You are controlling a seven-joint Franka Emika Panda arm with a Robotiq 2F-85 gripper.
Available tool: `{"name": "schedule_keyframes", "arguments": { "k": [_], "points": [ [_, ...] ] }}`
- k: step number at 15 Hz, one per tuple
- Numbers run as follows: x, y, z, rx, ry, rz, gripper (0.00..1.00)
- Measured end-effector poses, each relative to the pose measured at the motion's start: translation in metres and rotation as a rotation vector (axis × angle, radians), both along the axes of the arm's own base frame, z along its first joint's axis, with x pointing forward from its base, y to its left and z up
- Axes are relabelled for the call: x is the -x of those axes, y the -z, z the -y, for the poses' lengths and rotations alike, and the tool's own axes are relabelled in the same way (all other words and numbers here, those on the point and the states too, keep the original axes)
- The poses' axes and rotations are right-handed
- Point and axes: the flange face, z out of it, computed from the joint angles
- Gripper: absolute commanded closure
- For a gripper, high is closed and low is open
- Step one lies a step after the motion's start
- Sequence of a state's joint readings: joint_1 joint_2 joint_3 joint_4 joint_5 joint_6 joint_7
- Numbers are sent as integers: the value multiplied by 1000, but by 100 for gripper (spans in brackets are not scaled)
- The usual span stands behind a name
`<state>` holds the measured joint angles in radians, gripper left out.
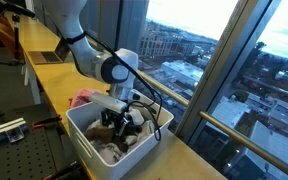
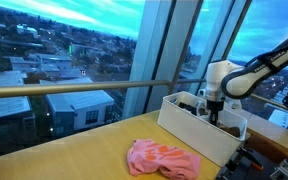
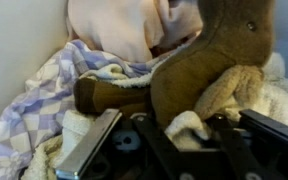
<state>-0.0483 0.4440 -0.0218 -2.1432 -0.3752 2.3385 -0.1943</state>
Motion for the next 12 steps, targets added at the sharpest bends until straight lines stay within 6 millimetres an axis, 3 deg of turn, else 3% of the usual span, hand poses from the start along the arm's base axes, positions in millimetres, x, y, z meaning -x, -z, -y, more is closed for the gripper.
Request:
{"name": "schedule_keyframes", "arguments": {
  "k": [6,9,12],
  "points": [
    [-13,-59,-47,-60,-51,84,94],
    [-17,-107,-83,-73,-93,133,94],
    [-19,-170,-116,-76,-138,196,94]
  ]
}}
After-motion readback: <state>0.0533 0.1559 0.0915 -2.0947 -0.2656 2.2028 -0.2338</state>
